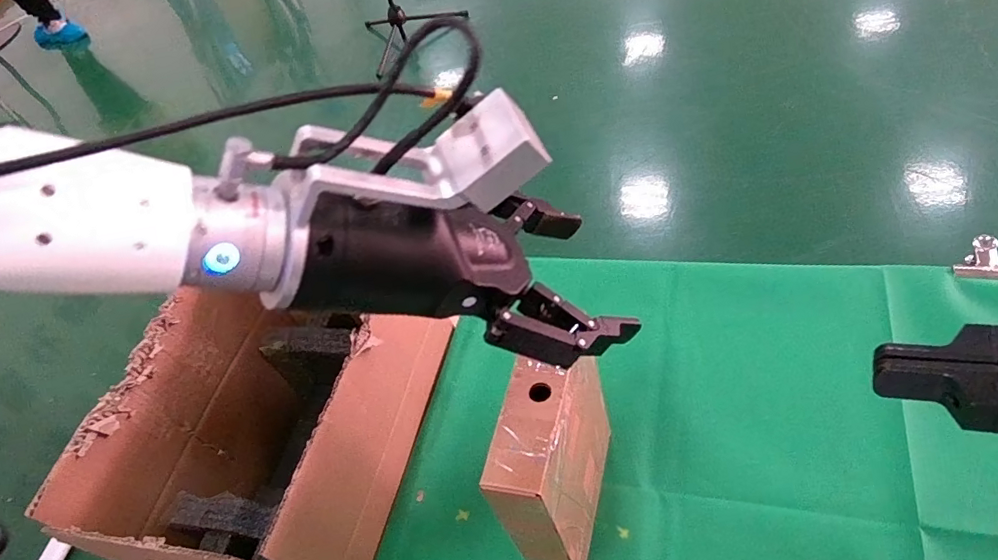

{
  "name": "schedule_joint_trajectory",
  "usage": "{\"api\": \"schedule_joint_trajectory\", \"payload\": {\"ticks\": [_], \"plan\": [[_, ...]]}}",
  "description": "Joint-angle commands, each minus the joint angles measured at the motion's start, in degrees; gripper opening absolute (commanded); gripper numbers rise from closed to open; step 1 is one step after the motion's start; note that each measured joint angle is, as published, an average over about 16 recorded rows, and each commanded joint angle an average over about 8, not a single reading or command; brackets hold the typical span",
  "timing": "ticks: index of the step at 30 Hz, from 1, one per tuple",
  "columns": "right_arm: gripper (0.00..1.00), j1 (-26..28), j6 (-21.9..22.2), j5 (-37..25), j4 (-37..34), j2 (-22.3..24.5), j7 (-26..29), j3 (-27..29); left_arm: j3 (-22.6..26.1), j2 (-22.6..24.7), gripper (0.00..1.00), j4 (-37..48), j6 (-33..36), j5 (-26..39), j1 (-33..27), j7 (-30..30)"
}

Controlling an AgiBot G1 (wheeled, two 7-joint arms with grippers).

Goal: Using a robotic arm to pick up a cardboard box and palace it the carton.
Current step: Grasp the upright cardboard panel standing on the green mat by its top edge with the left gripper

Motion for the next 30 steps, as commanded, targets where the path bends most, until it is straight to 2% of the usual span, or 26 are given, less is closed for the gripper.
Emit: {"api": "schedule_joint_trajectory", "payload": {"ticks": [1,18,30], "plan": [[0.0,0.0,0.0,0.0,0.0,0.0,0.0,0.0,1.3,1.3,1.0,0.0,1.2,2.1,-1.8,-2.4],[0.0,0.0,0.0,0.0,0.0,0.0,0.0,0.0,9.0,7.5,1.0,0.2,6.0,13.8,-9.8,-23.1],[0.0,0.0,0.0,0.1,0.0,0.0,0.0,-0.1,15.5,10.7,1.0,0.1,5.7,23.3,-11.0,-44.4]]}}
